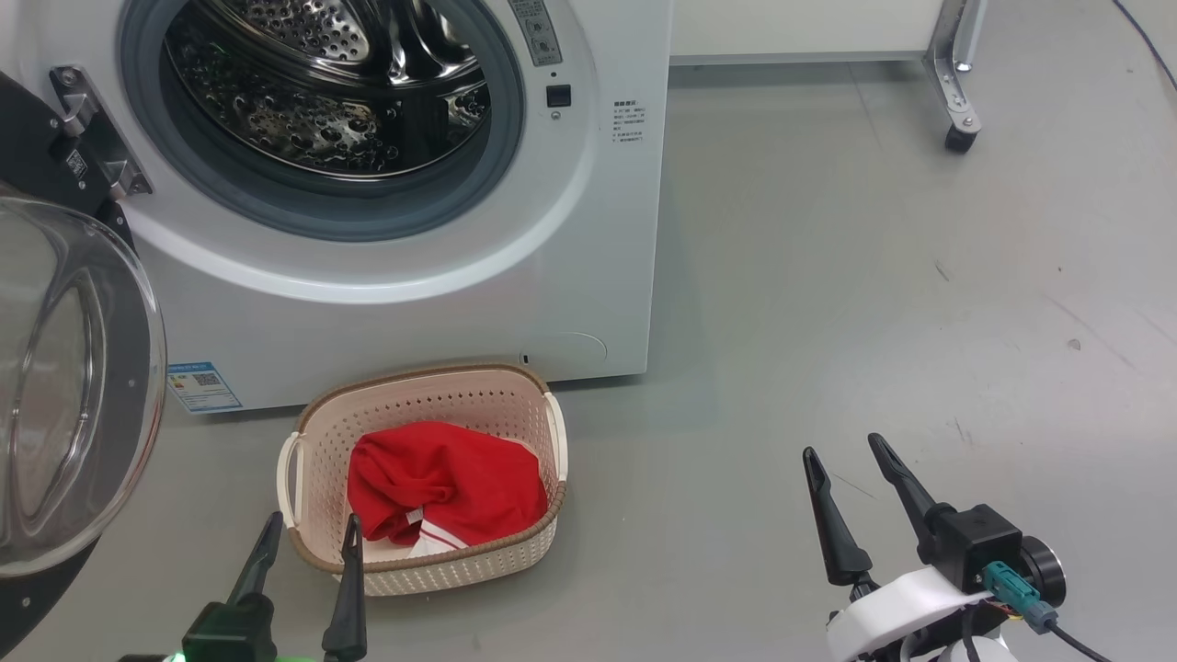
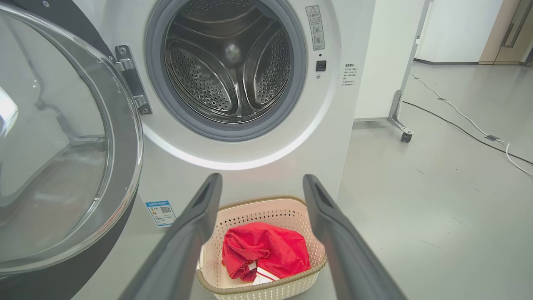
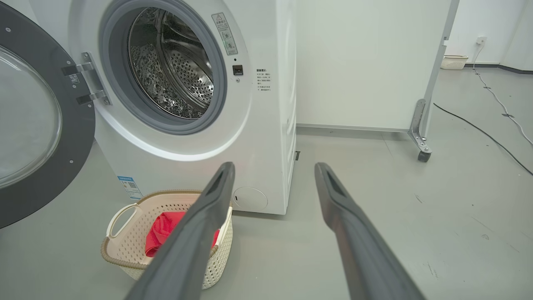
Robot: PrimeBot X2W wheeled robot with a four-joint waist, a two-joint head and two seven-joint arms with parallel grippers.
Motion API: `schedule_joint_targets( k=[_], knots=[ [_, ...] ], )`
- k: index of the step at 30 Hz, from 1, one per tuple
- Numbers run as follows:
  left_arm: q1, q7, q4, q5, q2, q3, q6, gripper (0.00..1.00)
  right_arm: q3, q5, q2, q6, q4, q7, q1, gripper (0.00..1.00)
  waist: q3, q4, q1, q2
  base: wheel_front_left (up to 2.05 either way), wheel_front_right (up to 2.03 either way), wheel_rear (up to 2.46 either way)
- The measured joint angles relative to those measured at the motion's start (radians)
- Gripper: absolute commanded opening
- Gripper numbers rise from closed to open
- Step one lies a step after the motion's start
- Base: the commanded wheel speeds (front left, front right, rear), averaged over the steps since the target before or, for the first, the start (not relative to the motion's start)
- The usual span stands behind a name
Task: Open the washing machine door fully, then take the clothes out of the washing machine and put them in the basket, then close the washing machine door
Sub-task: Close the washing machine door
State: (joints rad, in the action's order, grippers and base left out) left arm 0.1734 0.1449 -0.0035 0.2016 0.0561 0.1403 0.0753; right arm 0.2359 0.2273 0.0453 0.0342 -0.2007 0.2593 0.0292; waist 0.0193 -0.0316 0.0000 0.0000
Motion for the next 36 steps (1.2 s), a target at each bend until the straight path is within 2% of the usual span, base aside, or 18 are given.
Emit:
schedule_joint_targets(
  k=[20, 27, 36],
  knots=[
    [0.001, -0.012, 0.003, 0.000, 0.000, 0.022, 0.000, 1.00, -0.020, -0.004, 0.000, 0.006, -0.001, 0.000, 0.000, 1.00, -0.013, 0.017, 0.0000, 0.0000, 0.00, 0.00, 0.00],
    [0.001, -0.012, 0.005, -0.003, 0.000, 0.025, 0.000, 1.00, -0.033, -0.009, 0.000, 0.006, 0.001, 0.000, 0.002, 1.00, -0.018, 0.065, 0.0000, 0.0000, 0.00, 0.00, 0.00],
    [0.001, -0.007, 0.004, -0.004, 0.000, 0.015, 0.012, 1.00, -0.035, -0.009, 0.000, 0.007, 0.002, 0.000, 0.012, 1.00, -0.022, 0.164, 0.0000, 0.0000, 0.00, 0.00, 0.00]
  ],
)
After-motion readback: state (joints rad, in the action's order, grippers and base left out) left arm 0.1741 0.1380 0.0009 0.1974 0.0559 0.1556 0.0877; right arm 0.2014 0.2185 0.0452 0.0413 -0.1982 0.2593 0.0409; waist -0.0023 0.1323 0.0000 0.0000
